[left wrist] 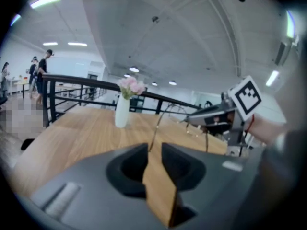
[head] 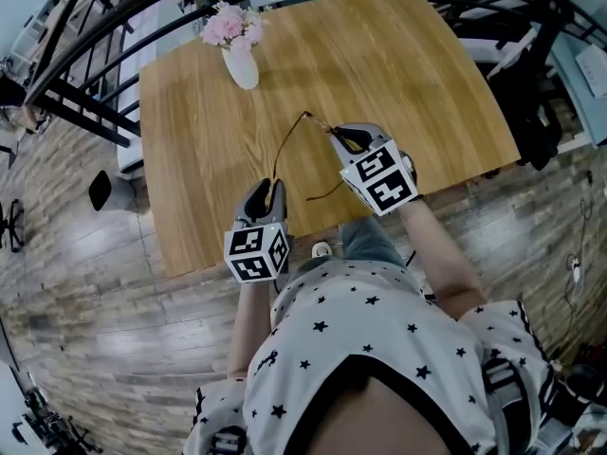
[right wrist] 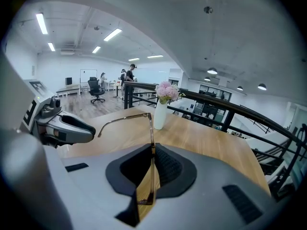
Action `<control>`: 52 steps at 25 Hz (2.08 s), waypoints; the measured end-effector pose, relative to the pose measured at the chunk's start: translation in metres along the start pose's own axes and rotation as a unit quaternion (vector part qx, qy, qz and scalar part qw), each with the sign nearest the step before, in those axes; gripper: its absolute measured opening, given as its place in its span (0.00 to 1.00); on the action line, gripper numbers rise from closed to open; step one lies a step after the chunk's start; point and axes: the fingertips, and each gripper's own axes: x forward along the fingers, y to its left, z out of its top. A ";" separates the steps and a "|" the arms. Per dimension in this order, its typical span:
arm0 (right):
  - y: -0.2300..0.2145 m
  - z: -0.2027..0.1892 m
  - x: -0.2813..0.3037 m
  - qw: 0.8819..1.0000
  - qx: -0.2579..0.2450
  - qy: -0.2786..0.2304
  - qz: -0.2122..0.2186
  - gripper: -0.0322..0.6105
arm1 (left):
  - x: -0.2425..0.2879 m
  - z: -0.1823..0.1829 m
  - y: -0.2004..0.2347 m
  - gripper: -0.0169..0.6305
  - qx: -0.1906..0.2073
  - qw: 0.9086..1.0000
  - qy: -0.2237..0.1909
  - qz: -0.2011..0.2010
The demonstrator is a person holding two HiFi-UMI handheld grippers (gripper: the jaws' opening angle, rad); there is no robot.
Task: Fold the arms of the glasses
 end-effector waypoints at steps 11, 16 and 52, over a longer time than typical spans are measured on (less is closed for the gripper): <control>0.006 0.009 -0.011 1.000 0.012 -0.016 -0.002 0.08 | -0.003 0.013 0.001 0.12 0.036 0.999 -0.011 0.007; 0.006 0.011 -0.013 1.000 0.014 -0.021 -0.001 0.08 | -0.003 0.015 -0.002 0.08 0.044 0.999 -0.010 0.007; 0.027 0.028 -0.003 0.999 0.001 -0.032 0.019 0.08 | 0.017 -0.009 -0.066 0.06 0.140 0.977 0.067 -0.144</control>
